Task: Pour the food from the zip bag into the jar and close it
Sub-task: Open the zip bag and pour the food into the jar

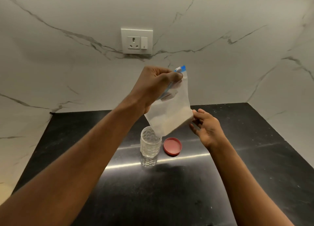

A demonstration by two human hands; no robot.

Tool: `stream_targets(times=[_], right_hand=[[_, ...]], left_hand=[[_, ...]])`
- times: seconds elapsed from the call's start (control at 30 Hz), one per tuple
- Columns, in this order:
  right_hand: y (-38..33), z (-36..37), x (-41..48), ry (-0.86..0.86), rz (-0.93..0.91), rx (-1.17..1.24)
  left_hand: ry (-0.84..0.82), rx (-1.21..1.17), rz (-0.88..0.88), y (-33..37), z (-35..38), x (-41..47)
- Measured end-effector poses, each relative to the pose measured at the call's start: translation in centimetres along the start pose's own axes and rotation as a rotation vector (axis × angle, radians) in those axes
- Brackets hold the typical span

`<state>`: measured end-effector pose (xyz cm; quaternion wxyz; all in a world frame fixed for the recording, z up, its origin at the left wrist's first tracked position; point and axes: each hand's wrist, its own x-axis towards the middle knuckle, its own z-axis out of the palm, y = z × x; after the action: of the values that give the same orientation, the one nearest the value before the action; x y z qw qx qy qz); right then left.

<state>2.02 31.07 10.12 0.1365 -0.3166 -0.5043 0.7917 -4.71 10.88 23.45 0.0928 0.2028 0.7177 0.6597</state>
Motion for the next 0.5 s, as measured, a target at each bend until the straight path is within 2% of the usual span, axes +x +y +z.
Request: stream_targets(times=[0.13, 0.3, 0.5], right_hand=[[-1.4, -2.4, 0.2, 0.089, -0.044, -0.031], [-3.2, -3.8, 0.1, 0.161, -0.204, -0.136], [-3.7, -3.8, 0.0, 0.113, -0.339, -0.199]], left_hand=[[0.008, -0.064, -0.065, -2.0, 1.1, -0.1], [-0.047, -0.231, -0.139, -5.8, 0.7, -0.8], [-0.051, -0.12, -0.161, -9.8, -0.5, -1.9]])
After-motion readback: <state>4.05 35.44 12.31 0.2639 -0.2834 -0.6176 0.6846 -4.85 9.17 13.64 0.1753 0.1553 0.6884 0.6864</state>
